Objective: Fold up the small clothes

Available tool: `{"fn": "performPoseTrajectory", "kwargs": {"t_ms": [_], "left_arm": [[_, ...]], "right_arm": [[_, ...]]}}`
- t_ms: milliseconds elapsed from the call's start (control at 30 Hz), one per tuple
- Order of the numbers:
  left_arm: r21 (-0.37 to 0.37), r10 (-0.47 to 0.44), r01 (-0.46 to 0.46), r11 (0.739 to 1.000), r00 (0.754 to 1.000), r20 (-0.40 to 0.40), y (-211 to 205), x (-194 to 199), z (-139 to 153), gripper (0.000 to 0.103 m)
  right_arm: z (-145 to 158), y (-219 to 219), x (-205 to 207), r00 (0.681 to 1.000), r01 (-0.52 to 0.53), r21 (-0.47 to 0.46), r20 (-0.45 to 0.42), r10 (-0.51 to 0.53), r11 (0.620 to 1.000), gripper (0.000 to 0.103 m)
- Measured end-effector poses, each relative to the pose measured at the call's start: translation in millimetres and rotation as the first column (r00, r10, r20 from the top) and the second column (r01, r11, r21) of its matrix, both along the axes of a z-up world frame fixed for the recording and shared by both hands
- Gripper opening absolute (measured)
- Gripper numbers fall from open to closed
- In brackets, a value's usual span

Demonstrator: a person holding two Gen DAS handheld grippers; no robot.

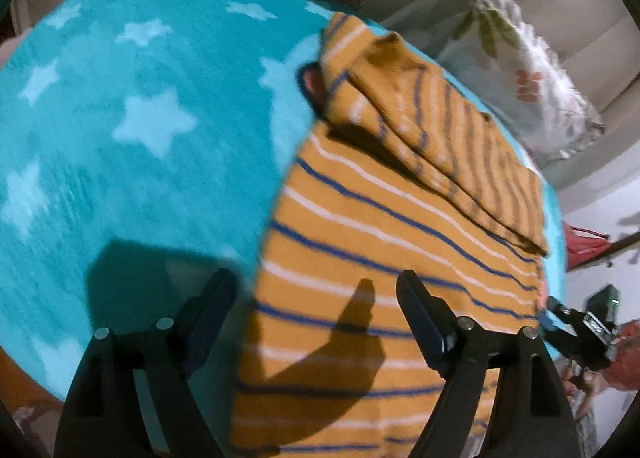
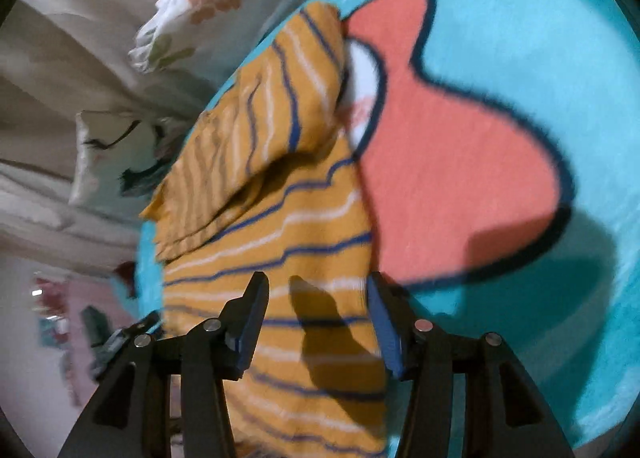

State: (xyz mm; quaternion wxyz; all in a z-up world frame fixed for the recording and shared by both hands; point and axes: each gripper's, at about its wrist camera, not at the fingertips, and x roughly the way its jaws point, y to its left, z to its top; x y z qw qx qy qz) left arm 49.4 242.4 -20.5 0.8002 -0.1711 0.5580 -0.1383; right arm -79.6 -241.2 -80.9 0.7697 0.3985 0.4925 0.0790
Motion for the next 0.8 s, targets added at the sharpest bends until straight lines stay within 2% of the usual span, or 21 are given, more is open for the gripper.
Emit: {"fn": "performPoseTrajectory", "kwargs": {"t_ms": [100, 167, 233, 367, 500, 700, 800], "left_arm": [[-0.033, -0.022, 0.022, 0.999, 1.000, 0.008, -6, -24, 2, 0.077], [-0.049, -0.023, 0.023, 0.999, 1.000, 0.015, -6, -44, 3, 0.072], [-0.076, -0.009, 0.010, 0.997, 1.000, 0.008, -6, -55, 2, 0.066], [-0.138, 0.046, -0.047, 0.989, 0.999, -0.007, 6, -81, 2, 0.063], [-0.196, 0.117, -0.118, 0.974, 0.993, -0.014, 15, -106, -2, 0.063], [-0.178, 0.144, -0.141, 0.974, 0.990, 0.004, 13, -116, -1, 0.063], [-0.172, 0.145, -0.142, 0.975, 0.989, 0.004, 12, -120, -2, 0.063]], "right_arm": [[-11, 6, -11, 0.997, -0.077, 0.125, -0.005, 0.079, 0.989, 0.055], [-23, 15, -21, 0.987, -0.150, 0.237, -0.018, 0.158, 0.960, 0.055], [-28, 26, -32, 0.973, -0.216, 0.291, -0.012, 0.229, 0.932, 0.055], [-29, 55, -46, 0.928, -0.353, 0.326, 0.004, 0.372, 0.877, 0.058], [-32, 77, -51, 0.881, -0.447, 0.320, -0.006, 0.474, 0.835, 0.058], [-39, 98, -46, 0.854, -0.487, 0.316, -0.022, 0.519, 0.814, 0.058], [-41, 106, -45, 0.831, -0.522, 0.294, -0.038, 0.556, 0.801, 0.059]]}}
